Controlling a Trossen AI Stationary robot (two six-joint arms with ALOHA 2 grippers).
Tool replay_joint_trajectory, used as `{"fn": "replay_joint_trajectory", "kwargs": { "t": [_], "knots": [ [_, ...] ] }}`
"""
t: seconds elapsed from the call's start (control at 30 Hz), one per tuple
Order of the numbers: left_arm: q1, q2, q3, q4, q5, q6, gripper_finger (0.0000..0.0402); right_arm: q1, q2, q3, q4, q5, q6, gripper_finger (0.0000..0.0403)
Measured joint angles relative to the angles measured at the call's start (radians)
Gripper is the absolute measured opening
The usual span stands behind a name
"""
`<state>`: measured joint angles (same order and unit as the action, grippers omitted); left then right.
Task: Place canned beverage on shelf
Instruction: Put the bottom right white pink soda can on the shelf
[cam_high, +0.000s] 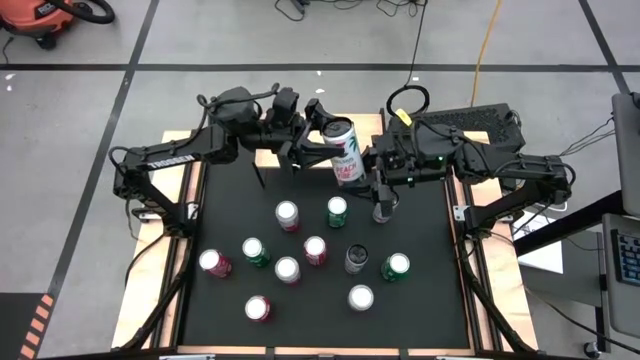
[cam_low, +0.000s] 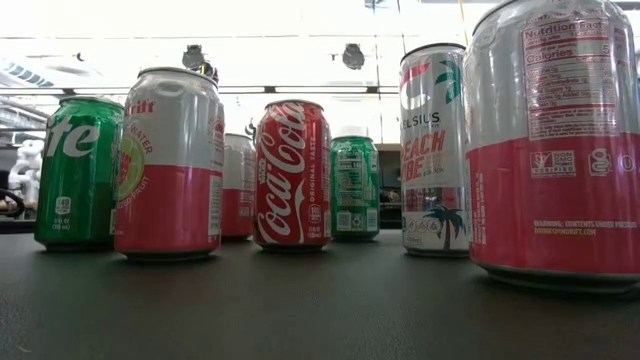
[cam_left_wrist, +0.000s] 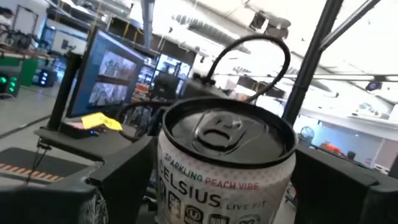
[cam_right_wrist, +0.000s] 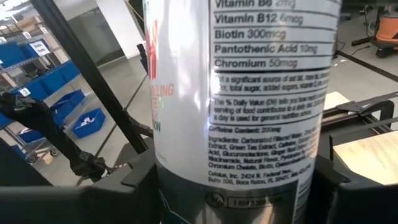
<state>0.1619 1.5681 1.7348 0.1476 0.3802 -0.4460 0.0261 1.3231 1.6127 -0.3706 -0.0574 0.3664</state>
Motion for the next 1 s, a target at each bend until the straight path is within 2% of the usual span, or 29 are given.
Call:
{"fn": "replay_joint_trajectory", "kwargs": {
  "t": [0.13,0.4,0.8,1.0],
  "knots": [
    [0.009,0.0,0.0,-0.016,0.058,-0.043,0.0358,0.0,0.0,0.0,-0.007,-0.001,-0.001,0.0235],
    [0.009,0.0,0.0,-0.033,0.06,-0.042,0.0355,0.0,0.0,0.0,-0.025,0.002,0.004,0.0235],
    [0.01,0.0,0.0,-0.035,0.06,-0.009,0.0257,0.0,0.0,0.0,-0.021,0.003,0.018,0.0236],
    [0.016,0.0,0.0,-0.033,0.064,-0.018,0.0251,-0.005,0.0,0.0,-0.024,0.004,0.044,0.0255]
  ]
}}
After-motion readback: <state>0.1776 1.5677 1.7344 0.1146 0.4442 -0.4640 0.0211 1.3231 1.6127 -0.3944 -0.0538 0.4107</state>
